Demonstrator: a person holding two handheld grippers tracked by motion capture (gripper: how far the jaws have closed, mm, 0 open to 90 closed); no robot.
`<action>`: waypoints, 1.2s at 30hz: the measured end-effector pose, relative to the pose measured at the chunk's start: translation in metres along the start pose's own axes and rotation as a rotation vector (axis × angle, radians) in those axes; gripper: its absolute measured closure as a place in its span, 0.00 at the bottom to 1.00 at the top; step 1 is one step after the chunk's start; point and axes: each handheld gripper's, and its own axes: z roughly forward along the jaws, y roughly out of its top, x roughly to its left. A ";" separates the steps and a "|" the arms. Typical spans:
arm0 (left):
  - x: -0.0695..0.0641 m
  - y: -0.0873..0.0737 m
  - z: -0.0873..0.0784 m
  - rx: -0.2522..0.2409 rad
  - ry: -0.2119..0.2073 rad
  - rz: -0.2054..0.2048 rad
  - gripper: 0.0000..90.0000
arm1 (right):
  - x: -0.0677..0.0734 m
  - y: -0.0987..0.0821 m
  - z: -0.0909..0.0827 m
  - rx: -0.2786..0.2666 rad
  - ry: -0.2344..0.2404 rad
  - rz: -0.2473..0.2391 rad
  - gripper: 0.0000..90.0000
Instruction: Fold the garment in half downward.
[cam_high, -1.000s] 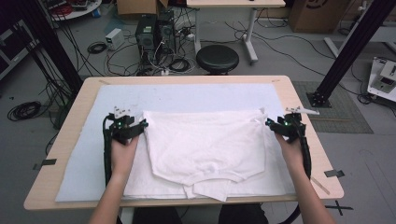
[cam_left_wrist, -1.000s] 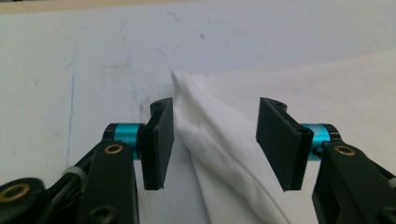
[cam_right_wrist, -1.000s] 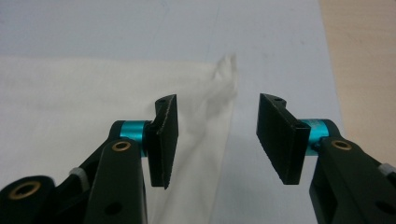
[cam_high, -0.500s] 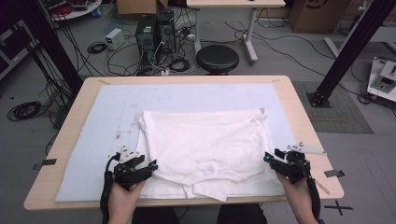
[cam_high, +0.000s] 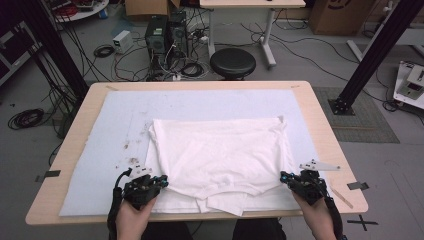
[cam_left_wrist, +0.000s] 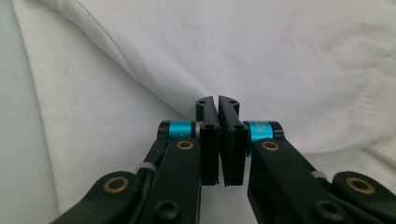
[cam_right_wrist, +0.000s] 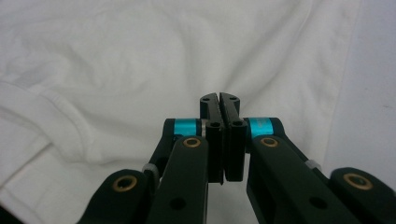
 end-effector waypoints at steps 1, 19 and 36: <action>0.001 0.001 -0.003 -0.009 -0.009 -0.009 0.97 | 0.001 0.000 -0.003 -0.006 0.006 -0.001 1.00; -0.011 -0.023 -0.046 0.019 -0.071 -0.011 0.97 | 0.025 -0.036 -0.050 -0.027 0.055 -0.069 1.00; 0.014 0.019 -0.031 -0.193 0.027 0.175 0.46 | -0.004 0.002 -0.038 -0.173 -0.066 -0.093 0.59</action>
